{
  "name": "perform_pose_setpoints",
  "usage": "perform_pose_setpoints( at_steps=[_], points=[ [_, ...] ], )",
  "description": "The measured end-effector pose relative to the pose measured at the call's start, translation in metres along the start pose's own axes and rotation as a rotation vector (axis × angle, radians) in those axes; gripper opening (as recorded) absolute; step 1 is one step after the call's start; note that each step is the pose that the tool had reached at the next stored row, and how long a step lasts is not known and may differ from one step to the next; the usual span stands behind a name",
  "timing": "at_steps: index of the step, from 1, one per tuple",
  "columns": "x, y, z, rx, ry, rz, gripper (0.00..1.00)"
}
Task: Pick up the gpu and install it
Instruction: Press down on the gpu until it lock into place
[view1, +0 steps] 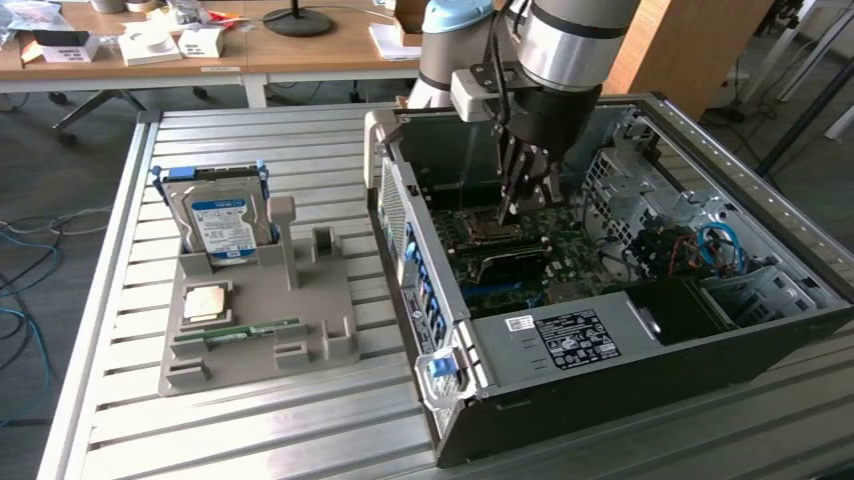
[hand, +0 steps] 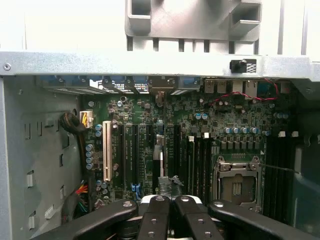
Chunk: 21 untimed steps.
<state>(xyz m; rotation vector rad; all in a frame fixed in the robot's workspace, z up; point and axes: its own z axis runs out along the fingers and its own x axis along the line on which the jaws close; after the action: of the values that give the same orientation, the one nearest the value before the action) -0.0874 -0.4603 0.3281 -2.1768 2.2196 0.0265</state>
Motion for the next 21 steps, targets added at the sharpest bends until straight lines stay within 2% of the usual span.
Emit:
perform_pose_setpoints(
  at_steps=[8, 21],
  points=[
    [0.0, 0.0, 0.0008, 0.0, -0.0001, 0.0, 0.11],
    [0.0, 0.0001, 0.0114, 0.0, 0.0, 0.0, 0.11]
  ],
)
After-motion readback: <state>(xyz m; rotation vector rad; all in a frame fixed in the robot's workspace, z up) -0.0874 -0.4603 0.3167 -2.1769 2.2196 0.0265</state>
